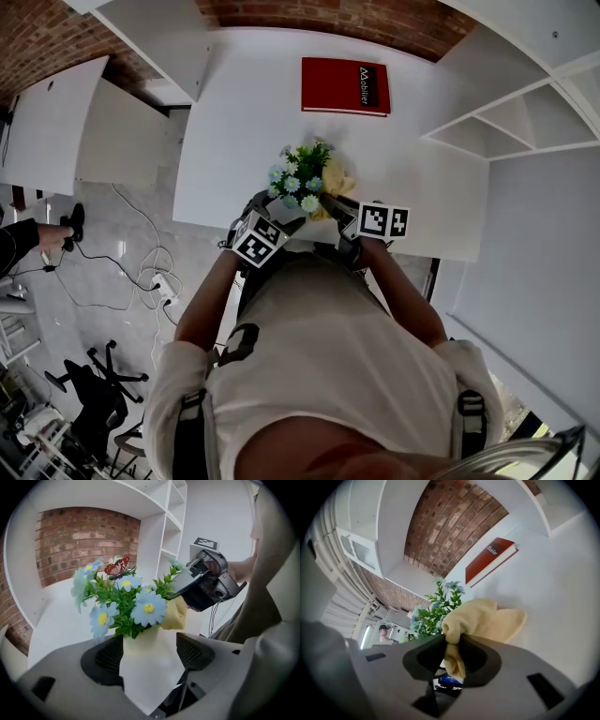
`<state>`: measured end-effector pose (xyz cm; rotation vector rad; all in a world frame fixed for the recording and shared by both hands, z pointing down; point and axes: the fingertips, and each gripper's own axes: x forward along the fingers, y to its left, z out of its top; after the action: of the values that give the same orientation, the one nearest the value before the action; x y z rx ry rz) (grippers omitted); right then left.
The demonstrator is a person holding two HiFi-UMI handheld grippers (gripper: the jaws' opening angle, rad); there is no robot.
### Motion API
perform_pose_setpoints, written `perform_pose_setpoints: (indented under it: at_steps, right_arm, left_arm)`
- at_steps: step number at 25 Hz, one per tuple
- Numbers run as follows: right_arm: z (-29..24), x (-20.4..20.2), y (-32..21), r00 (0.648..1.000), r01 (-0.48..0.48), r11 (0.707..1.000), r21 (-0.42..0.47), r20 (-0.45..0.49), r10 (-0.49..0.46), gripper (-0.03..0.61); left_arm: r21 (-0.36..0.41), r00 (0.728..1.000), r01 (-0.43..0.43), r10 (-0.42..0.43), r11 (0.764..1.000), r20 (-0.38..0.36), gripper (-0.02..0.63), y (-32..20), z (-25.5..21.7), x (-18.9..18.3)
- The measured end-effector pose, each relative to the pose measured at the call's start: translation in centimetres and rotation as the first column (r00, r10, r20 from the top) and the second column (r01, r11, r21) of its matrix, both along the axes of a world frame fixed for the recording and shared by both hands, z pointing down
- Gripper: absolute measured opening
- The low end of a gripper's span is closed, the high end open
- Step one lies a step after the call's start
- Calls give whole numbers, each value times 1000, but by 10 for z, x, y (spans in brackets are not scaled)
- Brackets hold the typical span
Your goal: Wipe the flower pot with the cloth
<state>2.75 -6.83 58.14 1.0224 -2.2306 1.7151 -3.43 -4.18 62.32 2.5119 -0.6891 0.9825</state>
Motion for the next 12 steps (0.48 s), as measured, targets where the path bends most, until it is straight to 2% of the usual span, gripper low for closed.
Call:
perform_pose_setpoints:
  at_steps: [3, 6, 10, 12]
  right_arm:
    - [12, 3, 4, 1000, -3, 1000, -27, -9, 2, 98]
    - [35, 4, 11, 997, 23, 998, -57, -67, -27, 98]
    - [71, 12, 17, 984, 41, 994, -102, -166, -58, 97]
    - [77, 15, 18, 985, 31, 993, -114, -165, -50, 97]
  left_arm:
    - [0, 1000, -3, 3, 1000, 14, 367, 8, 0, -5]
    - [3, 999, 19, -19, 1000, 34, 368, 1, 3, -18]
    - [-53, 1000, -2, 1, 999, -9, 368, -17, 1, -23]
    - [-34, 999, -36, 36, 999, -9, 368, -27, -1, -21]
